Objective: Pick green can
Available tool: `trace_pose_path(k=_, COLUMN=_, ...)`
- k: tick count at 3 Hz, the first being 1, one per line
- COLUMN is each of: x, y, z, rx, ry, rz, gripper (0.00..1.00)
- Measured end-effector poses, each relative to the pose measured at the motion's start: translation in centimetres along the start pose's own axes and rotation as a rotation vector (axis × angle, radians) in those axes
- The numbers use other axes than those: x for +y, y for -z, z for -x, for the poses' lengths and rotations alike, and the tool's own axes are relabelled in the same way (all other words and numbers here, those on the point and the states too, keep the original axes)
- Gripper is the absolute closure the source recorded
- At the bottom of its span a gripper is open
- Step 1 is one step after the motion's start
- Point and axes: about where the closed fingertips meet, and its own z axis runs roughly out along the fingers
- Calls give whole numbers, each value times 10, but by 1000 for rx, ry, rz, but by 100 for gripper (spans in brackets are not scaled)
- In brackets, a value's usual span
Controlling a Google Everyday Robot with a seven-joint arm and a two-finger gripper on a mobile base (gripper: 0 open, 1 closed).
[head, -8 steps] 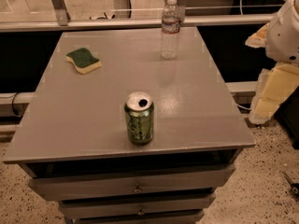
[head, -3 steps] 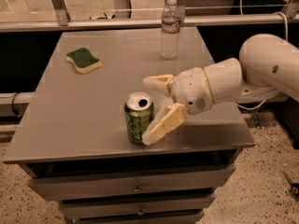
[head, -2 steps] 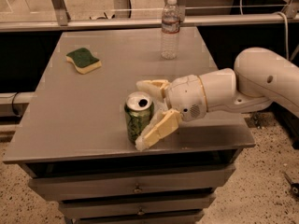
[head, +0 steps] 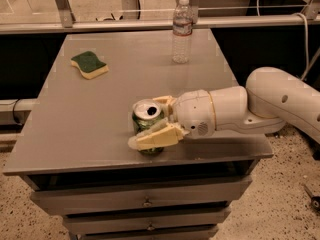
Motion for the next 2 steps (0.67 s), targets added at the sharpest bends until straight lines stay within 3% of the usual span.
trace_pose_path(k=1, x=-6, y=5, z=2, rx=-11, ry=-1, rz=-28, gripper=65)
trace_pose_path(k=2, x=-22, y=27, z=25, rx=-40, ry=52, rz=-77, gripper=96)
